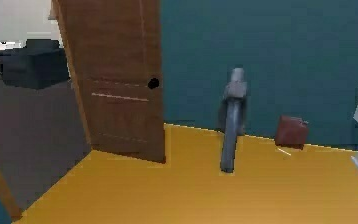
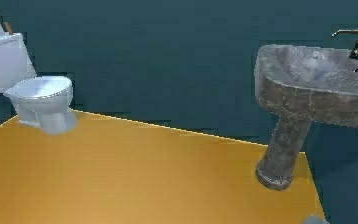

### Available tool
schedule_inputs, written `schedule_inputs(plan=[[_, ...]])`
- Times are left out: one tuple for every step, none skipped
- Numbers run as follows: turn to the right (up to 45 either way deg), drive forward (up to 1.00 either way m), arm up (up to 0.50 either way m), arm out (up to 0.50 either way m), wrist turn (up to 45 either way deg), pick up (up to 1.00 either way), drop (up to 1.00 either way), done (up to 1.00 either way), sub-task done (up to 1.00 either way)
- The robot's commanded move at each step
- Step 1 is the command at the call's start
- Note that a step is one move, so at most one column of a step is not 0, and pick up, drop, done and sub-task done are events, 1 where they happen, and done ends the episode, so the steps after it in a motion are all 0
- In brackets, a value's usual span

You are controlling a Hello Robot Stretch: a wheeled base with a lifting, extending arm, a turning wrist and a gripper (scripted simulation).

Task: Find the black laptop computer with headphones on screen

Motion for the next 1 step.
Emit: schedule_inputs(plan=[[-45.0, 0.00, 0.00, 0.00, 0.0, 0.00, 0.00, 0.00, 0.00]])
